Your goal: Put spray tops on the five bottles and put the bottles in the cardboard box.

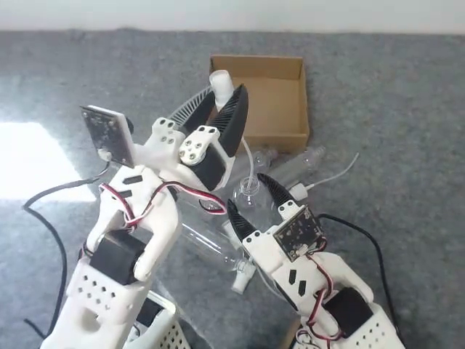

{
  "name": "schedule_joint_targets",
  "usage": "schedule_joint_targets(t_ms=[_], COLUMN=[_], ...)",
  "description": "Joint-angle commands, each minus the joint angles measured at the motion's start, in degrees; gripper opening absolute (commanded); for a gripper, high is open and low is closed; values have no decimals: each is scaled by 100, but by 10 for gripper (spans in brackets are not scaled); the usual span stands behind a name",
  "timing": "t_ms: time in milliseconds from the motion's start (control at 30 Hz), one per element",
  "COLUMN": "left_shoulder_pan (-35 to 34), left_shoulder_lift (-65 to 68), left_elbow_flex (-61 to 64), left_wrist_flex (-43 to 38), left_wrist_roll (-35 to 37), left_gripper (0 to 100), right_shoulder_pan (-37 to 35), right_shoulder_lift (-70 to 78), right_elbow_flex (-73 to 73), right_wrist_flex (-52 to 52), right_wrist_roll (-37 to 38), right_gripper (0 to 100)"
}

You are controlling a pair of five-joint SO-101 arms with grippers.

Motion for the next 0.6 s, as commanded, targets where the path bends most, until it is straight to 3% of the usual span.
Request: schedule_joint_targets(t_ms=[0,233,567], left_shoulder_pan=[9,554,554], left_shoulder_lift=[-114,-70,-105], left_elbow_flex=[-40,-22,295], left_wrist_flex=[149,404,466], left_wrist_roll=[-237,-905,-923], left_gripper=[22,21,20], right_shoulder_pan=[101,242,251], right_shoulder_lift=[-40,-40,-101], right_elbow_flex=[-105,-105,-97], right_wrist_flex=[-145,-180,-171], right_wrist_roll=[79,79,88], right_gripper=[151,151,151])
